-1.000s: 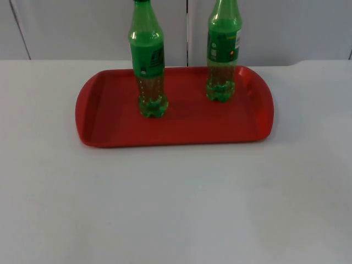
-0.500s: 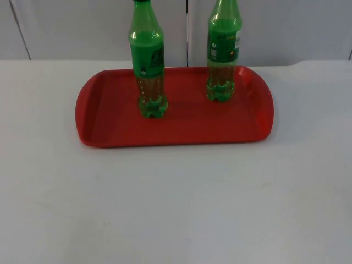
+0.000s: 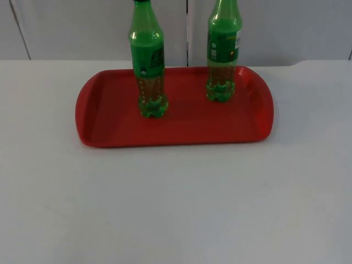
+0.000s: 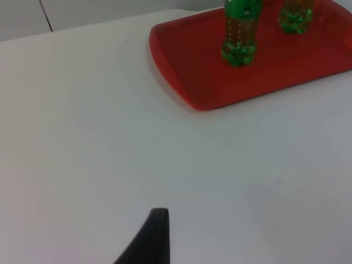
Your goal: Place the bottle upright on the tray.
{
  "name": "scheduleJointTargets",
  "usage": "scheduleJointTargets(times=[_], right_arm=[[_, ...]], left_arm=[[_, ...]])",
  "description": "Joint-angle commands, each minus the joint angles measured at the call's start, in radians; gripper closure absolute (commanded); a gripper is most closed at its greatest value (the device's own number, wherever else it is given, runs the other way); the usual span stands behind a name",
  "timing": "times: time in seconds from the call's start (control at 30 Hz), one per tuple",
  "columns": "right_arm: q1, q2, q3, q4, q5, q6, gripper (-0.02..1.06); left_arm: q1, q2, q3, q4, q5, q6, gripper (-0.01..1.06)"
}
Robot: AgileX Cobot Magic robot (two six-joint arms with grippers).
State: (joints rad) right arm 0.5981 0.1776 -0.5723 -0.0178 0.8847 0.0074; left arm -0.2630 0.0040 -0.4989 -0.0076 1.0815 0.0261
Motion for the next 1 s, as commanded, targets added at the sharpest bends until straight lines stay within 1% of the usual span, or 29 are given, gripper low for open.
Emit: scheduleJointTargets(times=[0.0, 0.23, 0.33, 0.47, 0.53, 0.8, 0.97], right_arm=[[0.006, -0.04, 0.004, -0.005, 0.04, 0.003, -0.01], [0.006, -0.152, 0.004, -0.049, 0.124, 0.003, -0.01], [0.006, -0.178, 0.006, -0.049, 0.128, 0.003, -0.01], [0.006, -0.178, 0.009, -0.043, 0.134, 0.003, -0.01], [0.006, -0.178, 0.033, -0.041, 0.131, 0.003, -0.01], [0.006, -0.178, 0.033, -0.041, 0.147, 0.001, -0.01], [0.006, -0.178, 0.045, -0.032, 0.18, 0.001, -0.01]], left_arm=[[-0.005, -0.004, 0.005, 0.002, -0.005, -0.004, 0.0], [-0.005, -0.004, 0.005, 0.002, -0.005, -0.004, 0.0], [-0.005, -0.004, 0.005, 0.002, -0.005, -0.004, 0.0], [-0.005, -0.004, 0.005, 0.002, -0.005, -0.004, 0.0], [-0.005, -0.004, 0.005, 0.002, -0.005, -0.004, 0.0], [-0.005, -0.004, 0.005, 0.002, -0.005, -0.004, 0.0], [-0.005, -0.004, 0.005, 0.002, -0.005, -0.004, 0.0]])
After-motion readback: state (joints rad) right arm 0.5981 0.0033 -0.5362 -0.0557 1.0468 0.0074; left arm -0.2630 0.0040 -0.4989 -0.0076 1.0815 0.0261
